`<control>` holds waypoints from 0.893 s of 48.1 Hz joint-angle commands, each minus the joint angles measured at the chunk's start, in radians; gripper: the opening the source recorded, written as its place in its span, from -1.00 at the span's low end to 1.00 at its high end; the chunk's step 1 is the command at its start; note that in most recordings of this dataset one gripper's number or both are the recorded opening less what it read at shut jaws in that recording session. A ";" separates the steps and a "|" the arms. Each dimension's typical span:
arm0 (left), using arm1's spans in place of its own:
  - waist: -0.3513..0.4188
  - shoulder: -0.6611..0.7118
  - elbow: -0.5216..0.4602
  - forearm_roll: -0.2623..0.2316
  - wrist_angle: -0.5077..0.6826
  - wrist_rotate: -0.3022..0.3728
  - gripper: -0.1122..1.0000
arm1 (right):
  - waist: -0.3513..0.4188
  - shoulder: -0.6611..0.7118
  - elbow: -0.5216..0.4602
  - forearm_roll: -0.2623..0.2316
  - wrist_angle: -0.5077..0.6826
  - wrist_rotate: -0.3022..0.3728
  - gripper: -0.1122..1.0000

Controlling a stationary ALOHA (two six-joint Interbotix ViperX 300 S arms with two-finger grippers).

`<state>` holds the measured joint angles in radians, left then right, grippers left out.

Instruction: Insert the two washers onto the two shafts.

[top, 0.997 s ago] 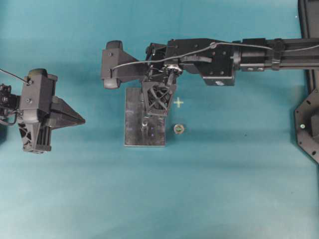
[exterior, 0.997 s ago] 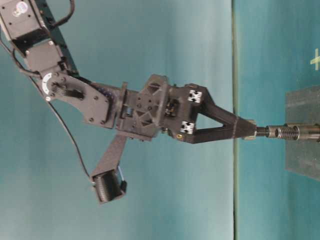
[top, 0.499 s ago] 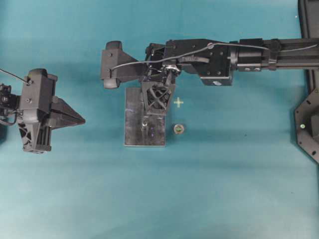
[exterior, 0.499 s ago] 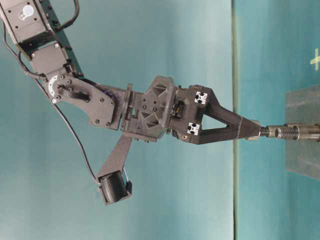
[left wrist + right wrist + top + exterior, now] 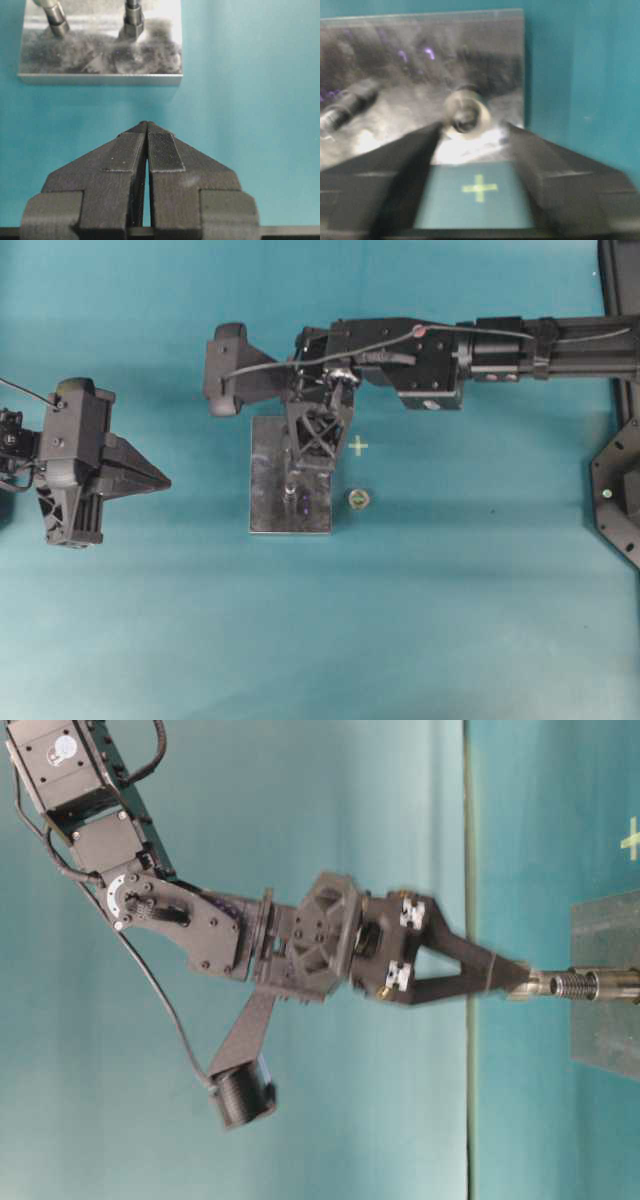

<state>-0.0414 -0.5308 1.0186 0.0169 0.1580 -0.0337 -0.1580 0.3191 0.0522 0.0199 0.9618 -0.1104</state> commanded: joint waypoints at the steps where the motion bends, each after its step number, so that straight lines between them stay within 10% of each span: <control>1: -0.003 -0.006 -0.014 0.003 -0.006 0.000 -0.80 | 0.000 -0.021 -0.025 0.002 -0.005 0.009 0.75; 23: -0.003 -0.008 -0.011 0.003 -0.006 0.000 -0.80 | 0.000 -0.011 -0.025 0.011 -0.011 0.000 0.86; 43: -0.003 -0.006 -0.011 0.003 -0.014 0.000 -0.80 | 0.049 0.011 -0.026 0.126 -0.057 0.002 0.72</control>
<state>-0.0414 -0.5308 1.0186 0.0169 0.1534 -0.0337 -0.1243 0.3636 0.0476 0.1243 0.9066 -0.1089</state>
